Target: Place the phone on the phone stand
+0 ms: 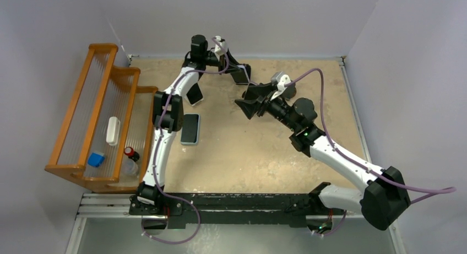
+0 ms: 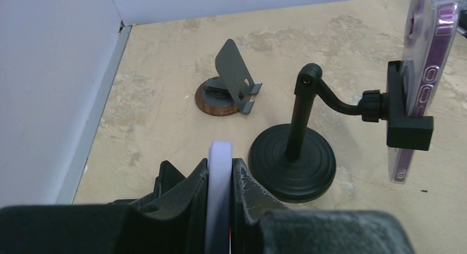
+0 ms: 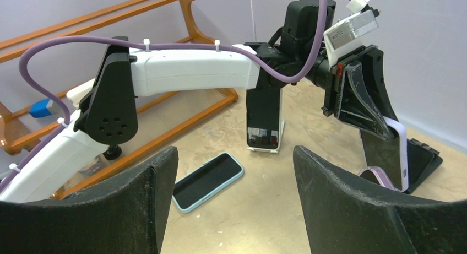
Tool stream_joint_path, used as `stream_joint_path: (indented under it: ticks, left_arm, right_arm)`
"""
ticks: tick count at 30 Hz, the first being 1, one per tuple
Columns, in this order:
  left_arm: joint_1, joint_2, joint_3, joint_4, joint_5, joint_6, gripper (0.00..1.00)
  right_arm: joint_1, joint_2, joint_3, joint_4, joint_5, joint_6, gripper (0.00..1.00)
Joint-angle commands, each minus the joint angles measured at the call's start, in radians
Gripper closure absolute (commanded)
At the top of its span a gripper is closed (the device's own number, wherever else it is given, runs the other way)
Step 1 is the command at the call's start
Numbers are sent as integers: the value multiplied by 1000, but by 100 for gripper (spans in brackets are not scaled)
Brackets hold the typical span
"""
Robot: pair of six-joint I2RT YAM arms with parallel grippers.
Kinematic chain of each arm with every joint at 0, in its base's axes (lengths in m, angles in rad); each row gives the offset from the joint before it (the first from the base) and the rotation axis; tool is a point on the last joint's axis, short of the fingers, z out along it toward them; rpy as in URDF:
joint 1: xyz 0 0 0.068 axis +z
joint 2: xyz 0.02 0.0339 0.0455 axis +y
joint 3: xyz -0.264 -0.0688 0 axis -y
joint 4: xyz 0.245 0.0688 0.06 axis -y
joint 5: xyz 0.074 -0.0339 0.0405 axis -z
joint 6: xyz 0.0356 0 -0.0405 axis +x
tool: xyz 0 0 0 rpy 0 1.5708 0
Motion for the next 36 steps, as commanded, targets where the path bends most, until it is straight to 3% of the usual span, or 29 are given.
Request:
stream_joint_path:
  ticks: [1, 14, 17, 20, 25, 36]
  left_arm:
    - [-10, -83, 21, -127, 117, -6, 100]
    - [-4, -217, 30, -337, 153, 54, 100]
    - [-5, -252, -12, -324, 57, 87, 100]
    - [-17, -295, -110, -199, -90, 91, 100]
    - [-53, -207, 24, -290, -244, 179, 100]
    - [-55, -80, 89, -314, -309, 154, 100]
  right_arm:
    - [-9, -42, -5, 53, -27, 12, 22]
    - [-19, -66, -18, 53, -40, 24, 22]
    - [-20, -67, -20, 54, -43, 26, 22]
    - [-22, -62, -20, 56, -47, 29, 22]
    - [-22, -52, -11, 56, -48, 31, 22]
    - [-25, -20, 0, 51, -47, 22, 23]
